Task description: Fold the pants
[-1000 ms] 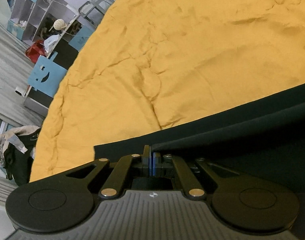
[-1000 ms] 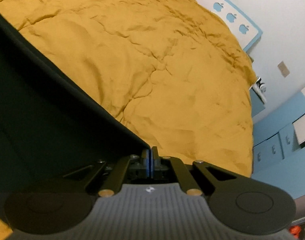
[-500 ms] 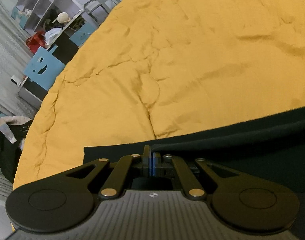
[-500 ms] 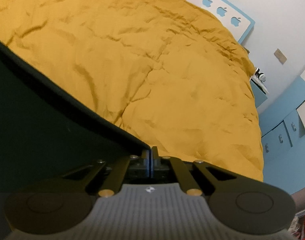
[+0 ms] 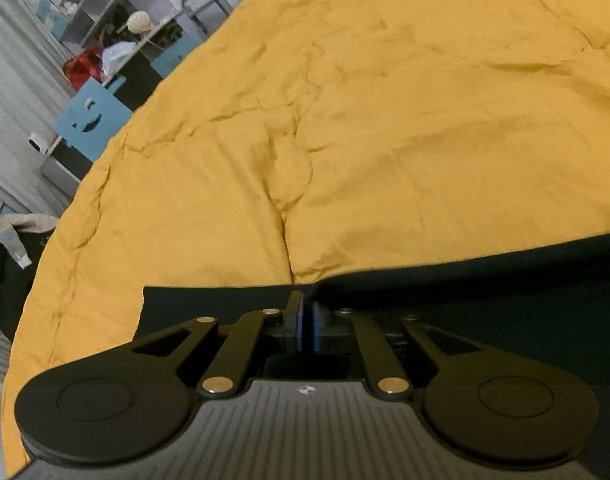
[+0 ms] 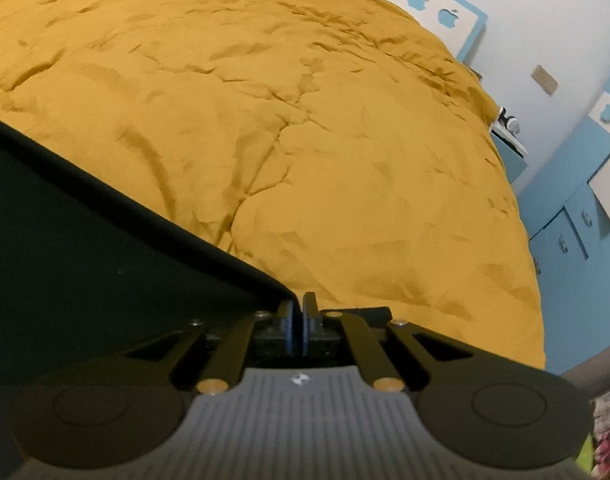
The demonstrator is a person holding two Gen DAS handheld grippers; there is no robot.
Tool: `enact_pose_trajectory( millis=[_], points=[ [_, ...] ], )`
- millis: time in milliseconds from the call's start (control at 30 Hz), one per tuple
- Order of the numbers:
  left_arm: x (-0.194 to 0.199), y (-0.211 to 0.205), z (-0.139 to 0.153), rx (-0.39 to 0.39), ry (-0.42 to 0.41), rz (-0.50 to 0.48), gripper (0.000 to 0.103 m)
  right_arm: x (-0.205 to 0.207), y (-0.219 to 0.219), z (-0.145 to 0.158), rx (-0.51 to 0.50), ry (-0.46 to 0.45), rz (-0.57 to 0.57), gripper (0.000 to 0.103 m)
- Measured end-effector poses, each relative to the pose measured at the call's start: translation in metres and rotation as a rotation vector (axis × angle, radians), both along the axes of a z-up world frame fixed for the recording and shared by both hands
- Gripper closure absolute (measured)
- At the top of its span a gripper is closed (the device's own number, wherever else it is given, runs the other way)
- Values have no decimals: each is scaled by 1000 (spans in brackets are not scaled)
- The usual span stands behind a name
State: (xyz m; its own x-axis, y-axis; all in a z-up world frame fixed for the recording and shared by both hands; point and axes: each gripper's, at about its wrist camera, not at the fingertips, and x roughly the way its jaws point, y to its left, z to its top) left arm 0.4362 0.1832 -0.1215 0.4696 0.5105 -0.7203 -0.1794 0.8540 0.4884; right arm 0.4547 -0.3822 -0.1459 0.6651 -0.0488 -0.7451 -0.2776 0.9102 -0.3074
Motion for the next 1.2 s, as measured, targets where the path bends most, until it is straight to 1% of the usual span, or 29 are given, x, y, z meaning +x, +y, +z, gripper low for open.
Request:
enact_pose_trajectory(
  millis=[33,67,100,133,167,200,233,267,300,333,400,467,533,600,667,733,800,900,967,1000,1100,1133,1167,1200],
  points=[
    [-2,0,2,5,-14,1,70,0,1,0,4,-4,-5,102],
    [-5,-1,5,6,-33,-5,61,-1,1,0,12,-7,-12,101],
    [-9,-2,11,-4,-54,-17,46,-1,1,2,18,-10,-22,101],
    [-13,-3,16,-22,-71,-29,40,-3,1,4,22,-16,-27,95],
    [-18,-4,22,-45,-85,-35,39,-5,1,7,28,-22,-28,81],
    [-22,-4,29,-67,-96,-36,39,-9,1,11,42,-34,-25,72],
    [-27,-5,35,-92,-105,-36,39,-12,2,16,58,-45,-21,55],
    [-33,-6,42,-126,-123,-36,39,-15,3,21,70,-57,-20,42],
    [-39,-6,50,-168,-144,-36,39,-18,4,25,63,-70,-27,36],
    [-47,-7,58,-228,-160,-33,39,-21,6,30,48,-89,-33,34],
    [-61,-7,70,-348,-177,-18,39,-26,7,38,35,-103,-34,34],
    [-78,-6,78,-472,-184,-9,39,-31,4,48,30,-121,-62,34],
    [-97,-5,81,-600,-186,1,39,-43,-4,61,71,-129,-112,33],
    [-114,-2,77,-739,-182,34,39,-61,-15,72,163,-115,-163,30],
    [-132,3,67,-874,-178,85,39,-86,-27,77,267,-97,-217,27],
    [-144,8,55,-968,-191,135,38,-114,-40,77,383,-66,-280,26],
    [-156,14,41,-1034,-215,196,37,-140,-54,74,500,-49,-342,25],
    [-166,23,17,-1174,-255,297,37,-178,-81,62,709,-42,-460,23],
    [-169,25,4,-1234,-298,344,37,-200,-101,50,851,-50,-568,23],
    [-170,24,-2,-1248,-325,362,37,-209,-110,41,920,-55,-617,23],
    [-168,17,-9,-1252,-378,377,38,-219,-130,16,1094,-53,-722,25],
    [-166,14,-10,-1247,-393,371,41,-220,-132,7,1147,-56,-742,26],
    [-164,12,-11,-1239,-403,368,42,-219,-133,2,1179,-70,-750,26],
    [-163,11,-12,-1230,-413,368,47,-217,-133,-3,1198,-85,-749,27]
  ],
)
